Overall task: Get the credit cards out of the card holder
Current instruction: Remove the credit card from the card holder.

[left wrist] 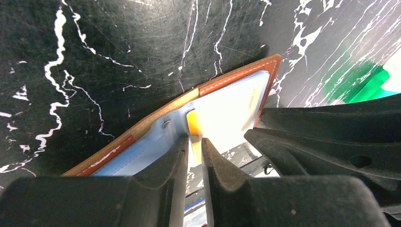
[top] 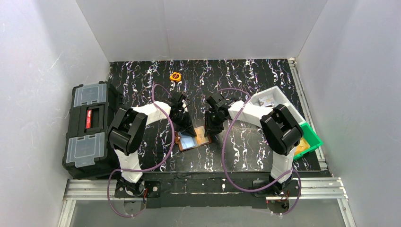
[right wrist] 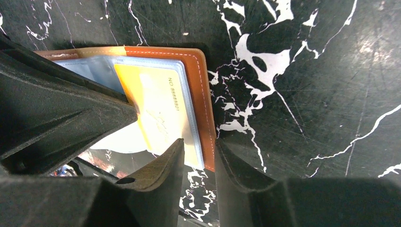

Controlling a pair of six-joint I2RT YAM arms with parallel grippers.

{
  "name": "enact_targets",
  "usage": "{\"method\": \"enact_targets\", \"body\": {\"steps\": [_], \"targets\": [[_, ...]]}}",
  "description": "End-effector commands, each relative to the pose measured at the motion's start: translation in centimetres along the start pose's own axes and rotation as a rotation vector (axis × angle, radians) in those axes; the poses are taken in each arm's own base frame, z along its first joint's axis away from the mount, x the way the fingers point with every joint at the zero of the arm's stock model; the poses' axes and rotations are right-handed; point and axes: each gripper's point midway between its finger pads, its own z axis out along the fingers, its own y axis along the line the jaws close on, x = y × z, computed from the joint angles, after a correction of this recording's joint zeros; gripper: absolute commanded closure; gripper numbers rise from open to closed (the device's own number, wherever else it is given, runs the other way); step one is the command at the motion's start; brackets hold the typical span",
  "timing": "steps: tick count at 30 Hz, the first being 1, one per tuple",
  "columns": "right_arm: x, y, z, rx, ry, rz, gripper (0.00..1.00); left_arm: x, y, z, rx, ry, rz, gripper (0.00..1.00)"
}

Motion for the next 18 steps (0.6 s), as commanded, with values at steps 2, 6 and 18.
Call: {"method": "enact_targets", "body": {"steps": [2, 6, 18], "targets": [[0.4, 1.1, -0.6, -0.015, 0.007, -0.010, 0.65, 1.0, 0.6, 0.3, -0.012, 0.038, -0.002, 0.83], [0.9, 1.1, -1.1, -0.022, 0.006, -0.012, 0.65, 1.1, 0.6, 0.3, -0.012, 0.047, 0.007, 0.83], [0.5, 1.7, -2.7, -0.034, -0.030, 0.007, 0.62, 2.3, 0.5, -0.5, 0.018, 0.068, 0.033, 0.81]]}}
